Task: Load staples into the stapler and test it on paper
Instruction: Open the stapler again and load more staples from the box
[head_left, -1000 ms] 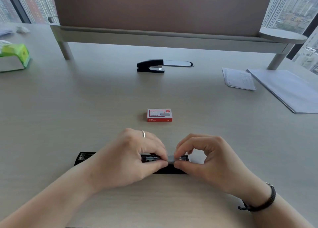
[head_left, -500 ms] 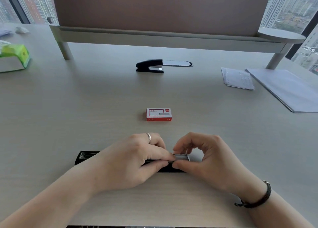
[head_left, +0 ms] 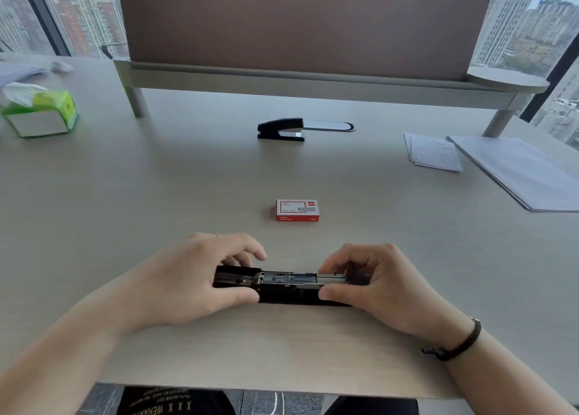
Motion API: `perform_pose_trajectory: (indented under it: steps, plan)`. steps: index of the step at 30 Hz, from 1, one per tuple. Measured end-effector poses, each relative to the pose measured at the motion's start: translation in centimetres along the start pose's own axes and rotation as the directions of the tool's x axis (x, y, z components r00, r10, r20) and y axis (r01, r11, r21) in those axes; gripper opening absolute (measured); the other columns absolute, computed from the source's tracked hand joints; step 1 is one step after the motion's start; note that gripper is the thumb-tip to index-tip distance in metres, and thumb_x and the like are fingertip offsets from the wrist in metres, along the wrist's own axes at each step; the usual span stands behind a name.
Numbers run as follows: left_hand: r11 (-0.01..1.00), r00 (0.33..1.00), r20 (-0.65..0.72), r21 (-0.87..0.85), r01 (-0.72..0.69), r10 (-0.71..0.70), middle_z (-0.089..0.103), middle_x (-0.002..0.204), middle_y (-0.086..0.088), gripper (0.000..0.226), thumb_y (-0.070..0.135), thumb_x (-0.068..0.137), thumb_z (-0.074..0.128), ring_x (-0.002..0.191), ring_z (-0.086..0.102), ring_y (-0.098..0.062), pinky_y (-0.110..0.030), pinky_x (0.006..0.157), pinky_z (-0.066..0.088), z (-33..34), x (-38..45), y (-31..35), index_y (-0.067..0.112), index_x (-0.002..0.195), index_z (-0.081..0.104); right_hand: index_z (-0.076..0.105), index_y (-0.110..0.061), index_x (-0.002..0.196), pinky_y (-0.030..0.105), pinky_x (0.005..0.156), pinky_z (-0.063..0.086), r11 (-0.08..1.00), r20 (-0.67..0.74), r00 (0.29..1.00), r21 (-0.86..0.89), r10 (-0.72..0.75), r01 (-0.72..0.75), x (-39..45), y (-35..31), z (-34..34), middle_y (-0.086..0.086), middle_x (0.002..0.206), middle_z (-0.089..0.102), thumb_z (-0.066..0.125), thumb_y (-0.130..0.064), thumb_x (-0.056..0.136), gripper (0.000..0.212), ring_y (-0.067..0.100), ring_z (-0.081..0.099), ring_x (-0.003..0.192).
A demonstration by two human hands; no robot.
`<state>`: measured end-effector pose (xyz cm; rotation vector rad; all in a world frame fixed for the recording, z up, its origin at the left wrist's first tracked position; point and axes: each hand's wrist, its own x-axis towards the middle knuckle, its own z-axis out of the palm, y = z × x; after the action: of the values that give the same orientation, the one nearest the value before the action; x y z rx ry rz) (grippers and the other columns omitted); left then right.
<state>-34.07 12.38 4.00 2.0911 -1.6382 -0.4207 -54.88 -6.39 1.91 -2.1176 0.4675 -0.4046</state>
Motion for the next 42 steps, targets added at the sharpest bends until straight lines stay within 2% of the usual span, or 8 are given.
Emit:
perform_pose_trajectory:
  steps: [3,8,13,17,20,28,35,42]
  plan:
    - [0.999,1.000,0.015,0.028,0.018,-0.018,0.067,0.096,0.029,0.031,0.045,0.078,0.077,0.088,0.062,0.006,-0.009,0.073,0.045,-1.1,-1.0,-0.5,0.047,0.104,0.061,0.077,-0.032,0.085,0.043,0.076,0.058,1.000,-0.006,1.000,0.005,0.005,-0.005,0.1,0.0,0.1,-0.006,0.082,0.078,0.088,-0.029,0.069,0.020,0.022,0.071,0.076]
    - [0.987,0.999,0.044,0.159,0.001,-0.008,0.068,0.091,0.028,0.028,0.052,0.080,0.070,0.085,0.060,0.008,-0.009,0.071,0.044,-2.5,-1.5,-0.5,0.046,0.106,0.066,0.078,-0.032,0.080,0.041,0.072,0.057,1.000,-0.015,1.000,-0.011,0.000,0.000,0.1,0.0,0.2,-0.006,0.080,0.077,0.088,-0.028,0.069,0.016,0.023,0.071,0.074]
    - [0.939,0.980,-0.155,0.338,-0.066,0.124,0.060,0.087,0.020,0.045,0.069,0.062,0.059,0.074,0.058,-0.002,-0.032,0.070,0.053,-3.9,-0.3,1.5,0.041,0.096,0.070,0.078,-0.030,0.078,0.036,0.067,0.055,0.999,-0.020,1.000,-0.033,0.004,-0.004,-0.1,0.0,0.2,-0.003,0.076,0.077,0.089,-0.026,0.069,0.015,0.023,0.069,0.068]
    - [0.979,0.949,-0.255,0.127,-0.158,0.186,0.060,0.084,0.023,0.064,0.041,0.059,0.090,0.078,0.058,0.001,-0.013,0.072,0.046,-3.5,0.6,3.8,0.042,0.116,0.062,0.078,-0.028,0.080,0.038,0.067,0.055,1.000,-0.026,1.000,-0.024,0.007,-0.008,0.0,0.2,0.2,-0.001,0.076,0.077,0.089,-0.029,0.068,0.016,0.023,0.069,0.067]
    - [0.981,0.947,-0.271,-0.038,-0.192,0.175,0.065,0.089,0.018,0.073,0.033,0.060,0.092,0.080,0.059,-0.009,-0.018,0.076,0.048,-1.4,1.3,4.6,0.044,0.123,0.058,0.077,-0.031,0.079,0.041,0.068,0.055,1.000,-0.030,1.000,-0.024,0.005,-0.005,0.0,0.5,0.3,0.000,0.076,0.077,0.088,-0.030,0.068,0.016,0.024,0.068,0.067]
    - [0.952,0.956,-0.269,-0.244,-0.186,0.118,0.071,0.095,0.014,0.035,0.026,0.073,0.084,0.092,0.067,-0.009,-0.027,0.081,0.053,4.3,2.5,3.6,0.030,0.106,0.071,0.073,-0.026,0.085,0.030,0.069,0.053,1.000,-0.010,1.000,0.012,-0.009,0.009,0.1,1.0,0.1,-0.001,0.078,0.075,0.091,-0.024,0.066,0.027,0.004,0.065,0.069]
    - [0.953,0.956,-0.280,-0.258,-0.158,0.083,0.072,0.095,0.019,0.032,0.029,0.077,0.082,0.092,0.065,0.001,-0.016,0.081,0.048,4.9,2.0,3.5,0.032,0.107,0.070,0.075,-0.023,0.098,0.043,0.075,0.056,0.974,0.040,0.997,0.219,-0.064,0.053,0.1,0.5,-0.3,0.011,0.092,0.076,0.078,-0.056,0.073,0.042,0.023,0.071,0.080]
    - [0.962,0.959,-0.266,-0.220,-0.160,0.098,0.073,0.096,0.016,0.031,0.035,0.076,0.078,0.090,0.066,-0.001,-0.021,0.079,0.050,5.3,2.0,3.7,0.034,0.105,0.070,0.075,-0.013,0.088,0.035,0.065,0.052,0.978,0.076,0.997,0.206,0.003,-0.019,0.2,0.7,-0.4,0.011,0.074,0.074,0.073,-0.020,0.084,0.008,0.014,0.066,0.066]
